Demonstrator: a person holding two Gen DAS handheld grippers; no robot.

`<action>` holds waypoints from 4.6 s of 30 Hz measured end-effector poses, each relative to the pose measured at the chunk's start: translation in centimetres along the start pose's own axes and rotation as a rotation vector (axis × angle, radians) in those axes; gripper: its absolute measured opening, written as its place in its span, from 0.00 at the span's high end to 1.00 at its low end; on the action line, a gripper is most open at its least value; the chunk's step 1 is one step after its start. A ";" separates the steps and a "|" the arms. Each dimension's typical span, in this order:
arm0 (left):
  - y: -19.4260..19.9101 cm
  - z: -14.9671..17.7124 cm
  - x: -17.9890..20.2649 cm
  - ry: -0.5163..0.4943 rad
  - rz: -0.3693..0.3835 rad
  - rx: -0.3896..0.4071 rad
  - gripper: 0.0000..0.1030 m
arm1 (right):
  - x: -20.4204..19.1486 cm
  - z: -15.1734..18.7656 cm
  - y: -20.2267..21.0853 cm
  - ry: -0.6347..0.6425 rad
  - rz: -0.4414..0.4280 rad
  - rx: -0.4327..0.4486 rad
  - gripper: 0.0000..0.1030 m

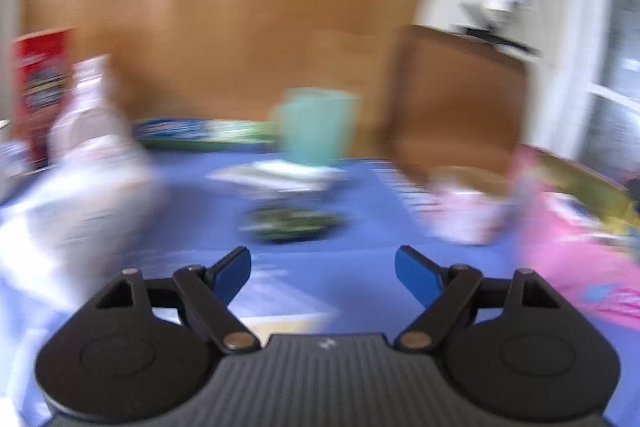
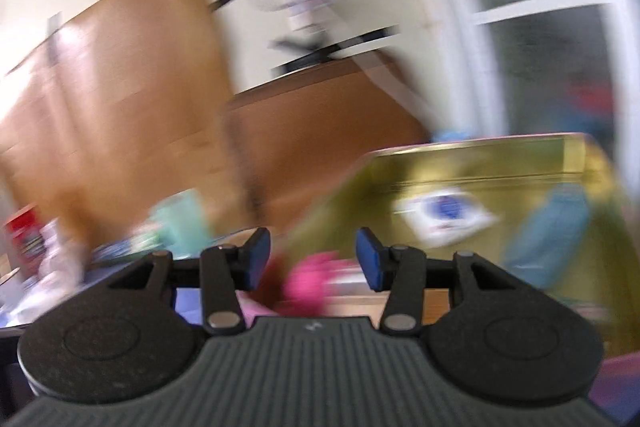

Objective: Organize soft objects
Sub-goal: 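Move the right gripper toward the white tape roll on the cloth, then grasp the white tape roll by its rim with the right gripper, then drop the tape roll into the pink tin with the right gripper, then grasp the white plastic case with the right gripper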

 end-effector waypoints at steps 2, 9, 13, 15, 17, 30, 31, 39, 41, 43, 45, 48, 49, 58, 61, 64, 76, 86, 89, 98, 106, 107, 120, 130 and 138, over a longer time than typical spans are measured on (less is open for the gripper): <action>-0.1 0.0 -3.9 0.076 -0.089 0.001 0.20 | -3.2 -0.1 -2.7 0.036 -0.079 -0.073 0.45; 0.7 0.8 -8.8 0.228 -0.072 0.094 0.20 | -12.5 -0.4 -16.2 0.134 -0.201 -0.307 0.44; 1.0 0.6 -7.3 0.156 -0.082 0.147 0.20 | -17.2 0.1 -23.6 0.232 -0.181 -0.399 0.40; 1.0 0.6 -7.1 0.142 -0.078 0.149 0.20 | -19.4 0.4 -26.5 0.336 -0.164 -0.430 0.17; 0.9 0.5 -7.3 0.156 -0.069 0.148 0.19 | -20.4 0.6 -28.7 0.389 -0.138 -0.463 0.15; 1.0 0.8 -8.9 0.254 -0.044 0.147 0.16 | -17.0 1.8 -24.3 0.169 -0.313 -0.615 0.46; 1.0 0.8 -9.0 0.256 -0.042 0.147 0.15 | -16.6 2.2 -22.8 0.166 -0.332 -0.612 0.46; 1.2 1.0 -9.3 0.270 -0.011 0.144 0.13 | -14.1 7.2 -8.7 0.221 -0.389 -0.470 0.41; 1.2 1.0 -9.2 0.265 0.005 0.142 0.13 | -13.4 7.2 -5.9 0.253 -0.386 -0.392 0.30; 1.3 1.0 -9.0 0.255 0.022 0.143 0.13 | -12.8 7.3 -3.9 0.289 -0.346 -0.295 0.18; 1.6 1.1 -8.3 0.226 0.021 0.145 0.17 | -12.0 7.0 -3.4 0.296 -0.311 -0.261 0.16; 2.0 1.4 -7.0 0.230 0.069 0.108 0.23 | -11.3 7.1 -5.2 0.258 -0.312 -0.330 0.14; 2.1 1.6 -6.6 0.245 0.100 0.088 0.24 | -11.0 7.3 -5.5 0.251 -0.327 -0.361 0.13; 0.0 0.6 -0.8 0.117 0.127 -0.147 0.59 | -14.0 8.9 -6.7 0.406 -0.291 -0.377 0.07; -1.0 1.0 0.3 0.081 0.120 -0.185 0.80 | -13.7 9.3 -5.8 0.448 -0.256 -0.343 0.30; -0.3 1.1 0.7 0.101 0.120 -0.154 0.80 | -13.1 9.2 -5.2 0.424 -0.259 -0.308 0.43; 3.7 -1.9 7.0 0.012 0.262 -0.028 0.82 | -9.4 7.5 -0.4 0.324 -0.168 -0.073 0.69; 5.8 -3.7 13.5 -0.099 0.423 0.050 0.83 | -5.9 5.4 3.4 0.261 -0.023 0.132 0.69; 5.9 -4.5 17.3 -0.170 0.492 0.079 0.82 | -4.0 4.3 4.8 0.259 0.080 0.207 0.69; 2.2 -2.9 25.2 -0.294 0.427 0.060 0.22 | 5.9 2.4 5.2 0.091 0.448 0.192 0.64; 1.1 -1.5 20.8 -0.204 0.371 0.004 0.22 | 7.5 3.2 6.5 -0.012 0.396 0.191 0.61; 1.2 -1.3 20.1 -0.199 0.362 0.009 0.22 | 7.1 3.3 6.6 -0.005 0.383 0.193 0.61; 4.0 2.6 6.1 -0.065 0.210 0.018 0.22 | -1.6 4.0 4.2 0.131 0.131 0.145 0.60; 4.3 3.1 -7.1 0.239 0.003 0.105 0.24 | -13.2 6.2 -5.9 0.240 -0.246 -0.226 0.40; 3.5 3.0 -9.6 0.396 0.098 0.098 0.24 | -19.1 7.8 -14.3 0.365 -0.224 -0.417 0.17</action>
Point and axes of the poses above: each gripper's, at about its wrist camera, not at the fingertips, and y roughly against the way its jaws point, x to its right, z to its underside, the point moved 3 cm from there along -y, roughly the way its jaws point, and after that the axes turned 5 degrees about -x, right-handed, at the moved point
